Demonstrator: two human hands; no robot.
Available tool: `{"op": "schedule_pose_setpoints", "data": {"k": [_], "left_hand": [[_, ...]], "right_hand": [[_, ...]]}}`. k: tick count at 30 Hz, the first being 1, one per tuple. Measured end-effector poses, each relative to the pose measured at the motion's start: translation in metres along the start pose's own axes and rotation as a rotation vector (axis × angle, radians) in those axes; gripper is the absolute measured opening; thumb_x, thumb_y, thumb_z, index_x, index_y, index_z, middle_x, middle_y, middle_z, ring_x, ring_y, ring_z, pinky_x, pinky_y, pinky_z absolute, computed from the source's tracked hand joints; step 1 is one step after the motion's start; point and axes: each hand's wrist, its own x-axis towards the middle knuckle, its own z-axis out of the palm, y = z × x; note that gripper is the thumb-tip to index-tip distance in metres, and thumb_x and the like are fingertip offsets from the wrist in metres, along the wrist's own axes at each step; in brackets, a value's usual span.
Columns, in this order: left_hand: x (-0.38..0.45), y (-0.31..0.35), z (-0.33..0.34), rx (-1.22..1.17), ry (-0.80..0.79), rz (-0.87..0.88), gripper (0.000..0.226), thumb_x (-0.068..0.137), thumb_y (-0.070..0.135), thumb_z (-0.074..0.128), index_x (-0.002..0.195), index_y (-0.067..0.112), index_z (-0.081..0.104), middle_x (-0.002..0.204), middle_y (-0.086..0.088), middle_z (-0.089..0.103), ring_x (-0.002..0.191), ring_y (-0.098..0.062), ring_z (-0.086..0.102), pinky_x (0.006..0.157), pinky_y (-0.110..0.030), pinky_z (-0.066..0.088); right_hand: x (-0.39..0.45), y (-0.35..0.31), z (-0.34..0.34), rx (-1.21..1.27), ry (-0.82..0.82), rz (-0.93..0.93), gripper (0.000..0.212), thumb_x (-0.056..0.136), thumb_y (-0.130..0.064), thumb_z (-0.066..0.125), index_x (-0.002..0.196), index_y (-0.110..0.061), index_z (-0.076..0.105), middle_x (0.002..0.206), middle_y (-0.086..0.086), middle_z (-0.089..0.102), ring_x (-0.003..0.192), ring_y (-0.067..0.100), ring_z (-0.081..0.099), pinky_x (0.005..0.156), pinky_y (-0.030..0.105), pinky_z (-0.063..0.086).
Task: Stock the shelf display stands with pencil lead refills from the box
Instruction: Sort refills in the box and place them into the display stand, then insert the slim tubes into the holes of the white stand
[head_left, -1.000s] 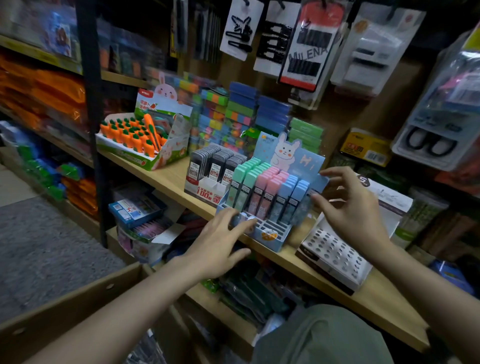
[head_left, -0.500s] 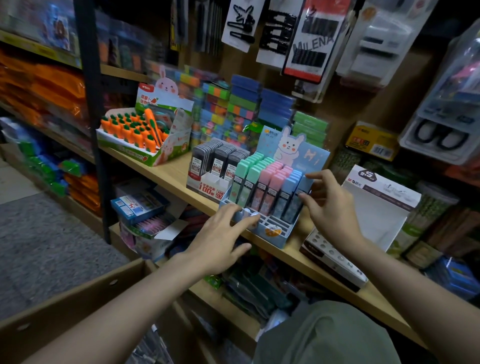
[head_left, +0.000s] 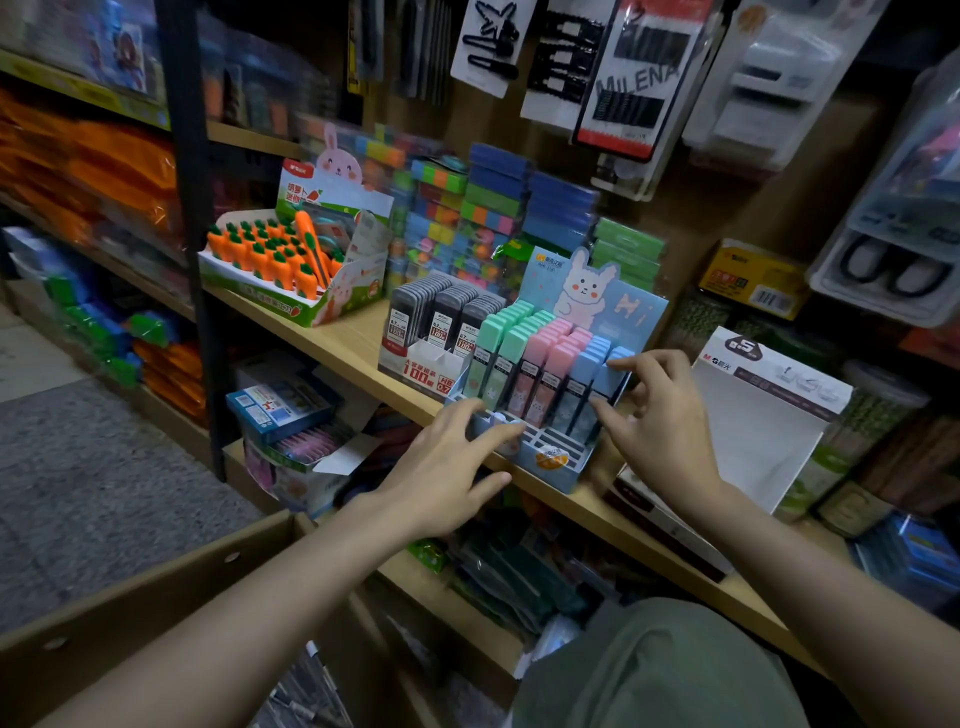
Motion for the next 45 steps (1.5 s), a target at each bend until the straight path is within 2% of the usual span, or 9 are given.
{"op": "schedule_pose_setpoints", "data": {"k": [4, 6, 11, 21, 27, 31, 40, 43, 45], "left_hand": [[0.009, 0.003, -0.02, -0.004, 0.175, 0.021, 0.057, 0.095, 0.047, 0.049, 0.146, 0.031, 0.029, 0.152, 0.007, 0.01, 0.144, -0.018, 0.009, 0.114, -0.043, 0.027], [0.015, 0.002, -0.033, -0.003, 0.265, 0.036, 0.055, 0.096, 0.044, 0.049, 0.145, 0.025, 0.032, 0.153, 0.004, 0.015, 0.145, -0.018, 0.012, 0.117, -0.044, 0.026], [0.037, 0.011, -0.05, 0.019, 0.293, 0.049, 0.059, 0.097, 0.043, 0.049, 0.147, 0.018, 0.032, 0.158, 0.001, 0.018, 0.149, -0.017, 0.008, 0.12, -0.045, 0.019], [0.084, 0.025, -0.057, 0.18, 0.167, 0.035, 0.071, 0.084, 0.05, 0.054, 0.148, 0.028, 0.033, 0.161, 0.01, 0.017, 0.149, -0.016, 0.0, 0.119, -0.044, 0.006], [0.09, 0.027, -0.057, 0.212, 0.11, 0.105, 0.066, 0.083, 0.04, 0.055, 0.146, 0.03, 0.038, 0.154, 0.011, 0.035, 0.147, -0.016, 0.011, 0.119, -0.046, 0.003], [0.09, 0.027, -0.058, 0.151, 0.057, 0.079, 0.076, 0.08, 0.037, 0.053, 0.15, 0.035, 0.022, 0.147, 0.008, 0.043, 0.146, -0.012, 0.014, 0.118, -0.051, 0.004], [0.066, 0.018, -0.058, 0.117, 0.234, 0.067, 0.064, 0.086, 0.025, 0.055, 0.146, 0.028, 0.034, 0.156, 0.008, 0.029, 0.146, -0.008, 0.01, 0.117, -0.036, 0.003], [0.046, 0.007, -0.052, 0.087, 0.294, -0.002, 0.055, 0.089, 0.022, 0.056, 0.143, 0.022, 0.042, 0.156, 0.006, 0.027, 0.147, -0.012, 0.013, 0.119, -0.038, 0.011], [0.02, -0.004, -0.046, -0.007, 0.369, -0.034, 0.047, 0.089, 0.016, 0.058, 0.135, 0.02, 0.051, 0.147, 0.004, 0.041, 0.141, -0.014, 0.03, 0.116, -0.034, 0.025]], "right_hand": [[0.008, -0.007, -0.005, -0.1, -0.045, -0.145, 0.048, 0.087, -0.024, 0.069, 0.133, -0.014, 0.055, 0.127, 0.007, 0.051, 0.114, 0.024, 0.05, 0.092, 0.044, 0.046], [0.014, -0.011, -0.004, -0.192, -0.107, -0.223, 0.047, 0.091, -0.029, 0.064, 0.135, -0.015, 0.055, 0.133, 0.005, 0.051, 0.122, 0.026, 0.046, 0.094, 0.044, 0.04], [0.025, -0.015, 0.003, -0.2, -0.166, -0.198, 0.049, 0.093, -0.041, 0.059, 0.137, -0.021, 0.053, 0.136, 0.003, 0.049, 0.126, 0.024, 0.043, 0.095, 0.045, 0.036], [0.037, 0.001, 0.002, -0.296, -0.271, -0.206, 0.078, 0.075, -0.076, 0.053, 0.138, -0.031, 0.048, 0.14, 0.001, 0.041, 0.128, 0.022, 0.034, 0.094, 0.042, 0.033], [0.03, 0.002, 0.002, -0.234, -0.264, -0.247, 0.073, 0.083, -0.063, 0.056, 0.144, -0.026, 0.041, 0.147, -0.003, 0.039, 0.134, 0.02, 0.032, 0.1, 0.042, 0.03], [0.028, 0.0, 0.002, -0.223, -0.275, -0.269, 0.069, 0.089, -0.055, 0.055, 0.148, -0.027, 0.036, 0.151, -0.01, 0.036, 0.137, 0.015, 0.028, 0.104, 0.041, 0.024], [0.021, -0.01, -0.007, -0.183, -0.309, -0.266, 0.061, 0.092, -0.046, 0.056, 0.147, -0.026, 0.038, 0.152, -0.008, 0.035, 0.14, 0.014, 0.027, 0.109, 0.042, 0.022], [0.011, -0.029, -0.013, -0.047, -0.208, -0.403, 0.045, 0.09, -0.026, 0.064, 0.132, -0.016, 0.056, 0.136, 0.002, 0.053, 0.13, 0.021, 0.045, 0.102, 0.038, 0.033], [-0.004, -0.047, -0.006, 0.078, -0.261, -0.484, 0.033, 0.089, -0.022, 0.064, 0.121, -0.014, 0.062, 0.119, 0.003, 0.061, 0.115, 0.021, 0.055, 0.095, 0.036, 0.043]]}}
